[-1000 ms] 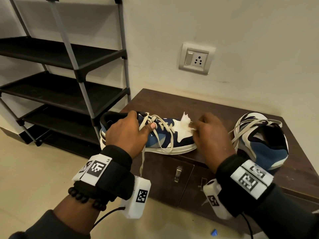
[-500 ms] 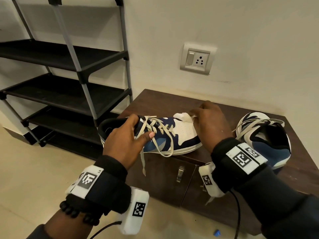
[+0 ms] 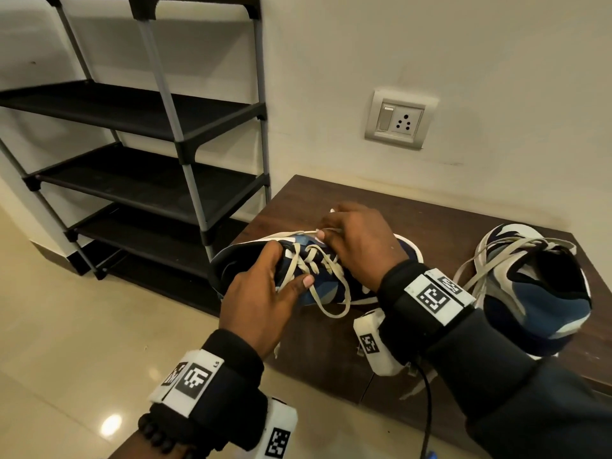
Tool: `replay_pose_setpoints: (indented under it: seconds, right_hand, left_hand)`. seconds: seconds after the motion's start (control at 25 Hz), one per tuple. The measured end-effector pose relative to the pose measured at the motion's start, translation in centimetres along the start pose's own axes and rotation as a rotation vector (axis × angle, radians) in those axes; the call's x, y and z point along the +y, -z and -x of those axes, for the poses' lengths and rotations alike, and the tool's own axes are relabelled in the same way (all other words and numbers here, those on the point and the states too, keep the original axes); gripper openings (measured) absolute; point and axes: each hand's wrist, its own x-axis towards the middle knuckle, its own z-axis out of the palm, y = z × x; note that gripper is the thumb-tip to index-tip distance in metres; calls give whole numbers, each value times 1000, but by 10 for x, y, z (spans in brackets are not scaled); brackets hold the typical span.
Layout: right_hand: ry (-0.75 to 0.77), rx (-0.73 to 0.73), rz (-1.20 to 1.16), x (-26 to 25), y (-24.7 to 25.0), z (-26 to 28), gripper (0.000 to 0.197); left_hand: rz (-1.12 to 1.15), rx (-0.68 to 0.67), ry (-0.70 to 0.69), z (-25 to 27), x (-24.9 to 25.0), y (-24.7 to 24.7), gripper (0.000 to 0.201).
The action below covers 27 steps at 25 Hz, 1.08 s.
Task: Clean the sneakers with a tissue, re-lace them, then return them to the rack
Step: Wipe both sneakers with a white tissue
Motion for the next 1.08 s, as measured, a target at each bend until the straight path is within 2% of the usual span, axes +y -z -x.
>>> replay_pose_setpoints:
  seconds: [0.16, 0.4, 0.56, 0.64, 0.76, 0.92, 1.0, 1.08]
  right_hand:
    - [-27, 37, -52, 3, 8, 3, 29]
    - [-58, 49, 91, 21, 26, 16, 26]
    - [-100, 74, 106, 35, 29, 25, 28]
    - [-119, 147, 104, 44, 33, 31, 29]
    - [-93, 370, 83, 53, 42, 37, 28]
    - [50, 624, 6, 51, 50, 42, 30]
    - [149, 642, -14, 42, 47, 45, 26]
    - [217, 592, 20, 30, 39, 46, 27]
  left_hand:
    - [-93, 58, -12, -4, 2, -3, 31]
    - [-146, 105, 23, -8, 11, -4, 30]
    - [-112, 146, 70, -13, 18, -5, 27]
    - [-34, 176, 119, -17, 23, -8, 26]
    - [108, 212, 186, -24, 34, -12, 22]
    - [387, 191, 338, -37, 47, -5, 22]
    - [575, 150, 481, -43, 46, 1, 23]
    - [721, 124, 591, -49, 40, 0, 37]
